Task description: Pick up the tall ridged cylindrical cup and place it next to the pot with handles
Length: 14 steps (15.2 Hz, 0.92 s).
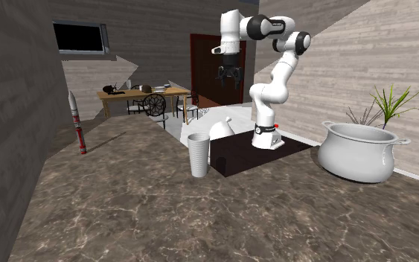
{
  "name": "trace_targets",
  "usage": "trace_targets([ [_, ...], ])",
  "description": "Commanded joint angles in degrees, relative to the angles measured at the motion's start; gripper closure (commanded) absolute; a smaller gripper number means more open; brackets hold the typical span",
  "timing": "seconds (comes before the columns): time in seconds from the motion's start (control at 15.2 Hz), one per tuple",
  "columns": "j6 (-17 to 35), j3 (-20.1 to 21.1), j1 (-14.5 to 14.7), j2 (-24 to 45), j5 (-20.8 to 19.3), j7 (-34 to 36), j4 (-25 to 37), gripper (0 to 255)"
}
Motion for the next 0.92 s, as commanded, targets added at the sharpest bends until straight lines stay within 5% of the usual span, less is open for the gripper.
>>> trace_targets([
  [0.0, 0.0, 0.0, 0.0, 0.0, 0.0, 0.0, 0.0, 0],
  [0.86, 17.5, 4.6, 1.8, 26.2, 4.4, 6.0, 10.8, 0],
])
